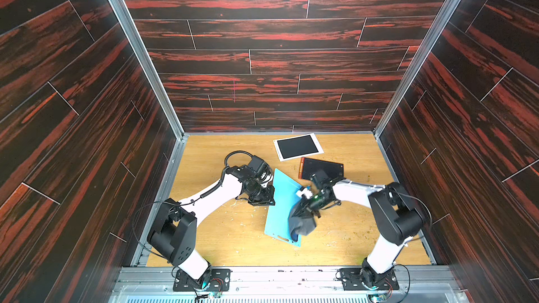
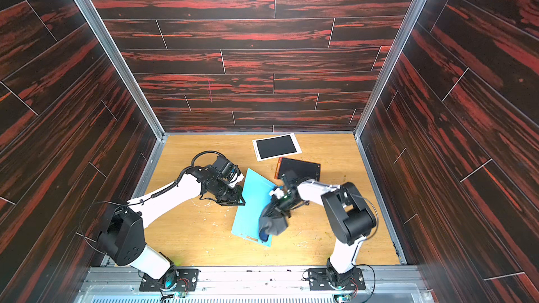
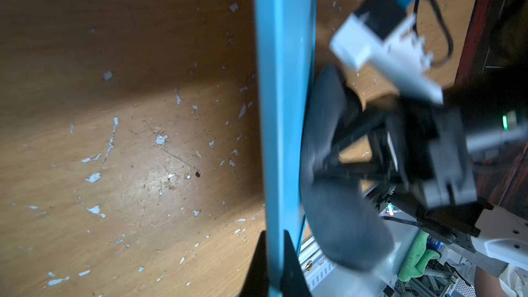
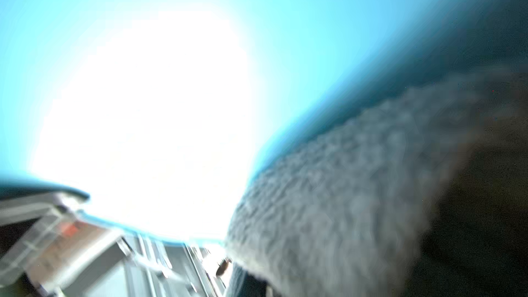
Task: Wipe the drawing tablet
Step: Wipe the dirt from the drawing tablet.
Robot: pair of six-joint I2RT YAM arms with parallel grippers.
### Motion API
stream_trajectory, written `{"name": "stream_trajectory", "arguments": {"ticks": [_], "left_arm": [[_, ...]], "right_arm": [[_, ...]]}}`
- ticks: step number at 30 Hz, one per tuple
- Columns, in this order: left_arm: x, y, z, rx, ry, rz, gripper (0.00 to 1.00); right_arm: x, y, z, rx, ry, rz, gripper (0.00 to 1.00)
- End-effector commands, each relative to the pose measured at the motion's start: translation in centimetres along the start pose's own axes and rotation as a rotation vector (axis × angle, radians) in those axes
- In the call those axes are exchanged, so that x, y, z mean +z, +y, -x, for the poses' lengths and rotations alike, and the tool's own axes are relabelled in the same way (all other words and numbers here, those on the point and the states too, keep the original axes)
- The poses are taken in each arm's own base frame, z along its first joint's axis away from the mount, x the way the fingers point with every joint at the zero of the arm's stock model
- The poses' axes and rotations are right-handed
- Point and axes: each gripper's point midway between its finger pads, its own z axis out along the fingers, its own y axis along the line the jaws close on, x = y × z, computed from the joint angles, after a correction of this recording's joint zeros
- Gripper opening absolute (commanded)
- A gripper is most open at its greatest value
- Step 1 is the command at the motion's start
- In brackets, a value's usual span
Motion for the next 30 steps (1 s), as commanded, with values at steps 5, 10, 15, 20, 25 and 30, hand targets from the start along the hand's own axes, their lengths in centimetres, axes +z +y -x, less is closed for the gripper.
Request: {"name": "stream_trajectory", "arguments": {"ticks": [5, 10, 15, 20, 25, 30], "left_arm": [[-0.1, 0.0, -0.9, 0.022, 0.021, 0.028, 0.00], [-0.2, 0.1, -0.9, 0.026, 0.024, 0.034, 0.00], [-0.1, 0.4, -0.8, 0.025, 0.023, 0.053, 0.00], [-1.0, 0.8, -0.2, 0.039, 0.013, 0.094, 0.00], [-4.0, 2.1, 1.5, 0.064, -0.033, 0.214, 0.00], [-10.3, 4.6, 4.5, 0.205, -0.058, 0.562, 0.00]], "right_arm": [[-2.1, 11.2, 8.2, -0.212, -0.173, 0.038, 0.00], [-0.8, 20.4, 4.8, -0.415, -0.058, 0.143, 0.00], [-1.1, 17.8, 2.8, -0.386, -0.055, 0.131, 0.00], [-2.5, 6.7, 3.3, -0.164, -0.106, 0.075, 0.00], [-6.6, 0.5, 3.1, 0.007, -0.181, 0.224, 0.00], [-11.9, -0.1, 4.4, -0.011, -0.398, 0.127, 0.00]]}}
